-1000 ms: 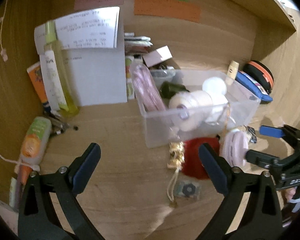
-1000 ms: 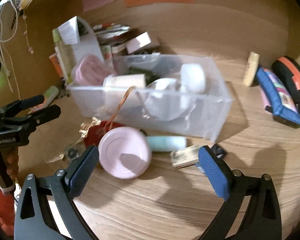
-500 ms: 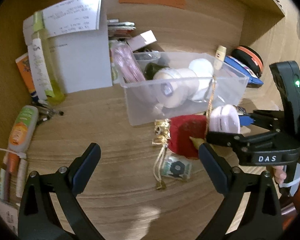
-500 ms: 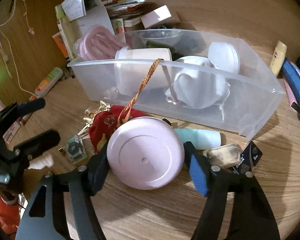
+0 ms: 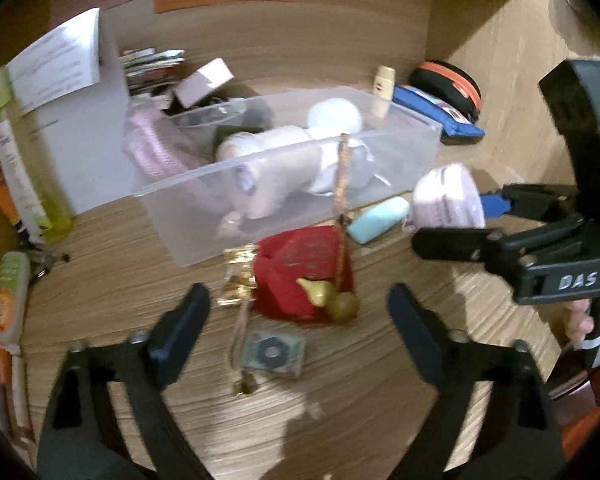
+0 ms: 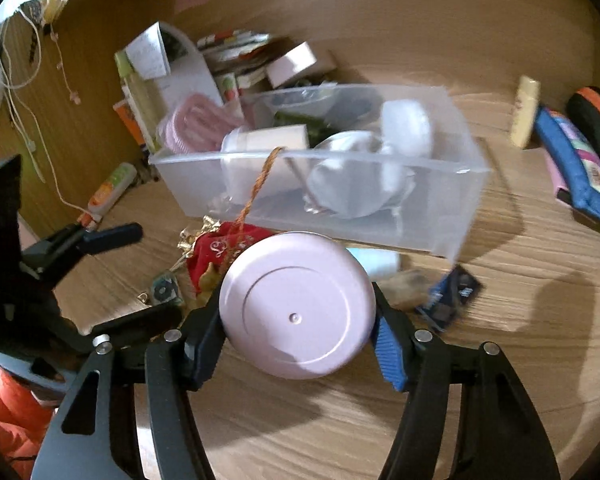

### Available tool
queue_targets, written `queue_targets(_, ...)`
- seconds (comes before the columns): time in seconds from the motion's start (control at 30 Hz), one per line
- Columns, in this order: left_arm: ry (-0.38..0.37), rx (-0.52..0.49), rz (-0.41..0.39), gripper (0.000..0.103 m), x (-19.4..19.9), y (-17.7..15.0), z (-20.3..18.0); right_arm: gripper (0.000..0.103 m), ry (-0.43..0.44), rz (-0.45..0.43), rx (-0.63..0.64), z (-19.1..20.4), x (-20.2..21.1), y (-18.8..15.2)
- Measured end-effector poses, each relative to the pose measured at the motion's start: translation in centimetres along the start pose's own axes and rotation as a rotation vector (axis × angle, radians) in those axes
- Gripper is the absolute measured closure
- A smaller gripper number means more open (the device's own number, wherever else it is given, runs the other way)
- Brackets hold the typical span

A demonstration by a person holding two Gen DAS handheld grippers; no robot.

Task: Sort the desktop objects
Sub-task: 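Grasp the pink round jar with the right gripper while the left grasps the gold gourd ornament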

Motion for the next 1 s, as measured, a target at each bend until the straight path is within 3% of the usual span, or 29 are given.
queue_targets(0.2, 0.003, 0.047, 0.059, 0.041, -1.5, 0.0, -0.6, 0.043, -0.003, -0.036, -0.034, -1.5, 1.8, -0.4)
queue_targets(0.27, -0.004, 0.08, 0.085, 0.052, -2.0, -0.2, -0.4, 0.043, 0.004, -0.041, -0.041, -1.8, 2.0, -0.5)
queue_targets(0.73, 0.047, 0.083, 0.14, 0.065, -3.6, -0.4, -2.2, 0.043, 0.071, -0.064, -0.03, -2.4, 2.8, -1.3)
queue_targets(0.83, 0.058, 0.077, 0.131, 0.077, -3.7, -0.3, -2.4, 0.042, 0.076, -0.065, -0.026, -2.2, 2.8, -1.4)
queue_targets(1.0, 0.094, 0.062, 0.096, 0.077, -3.2, 0.1, -2.5, 0.042, 0.073, -0.076, -0.024, -2.3, 3.1, -1.3)
Point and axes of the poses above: each gripper's, at about its wrist camera, not at the fingertips, and x roughly against the way its jaws point, z to its left, y to its top, the point moved 6 cm from there along -x, roughly the way its jaws point, and after that the axes turned 5 degrees about -x, right-handed, at the moved point
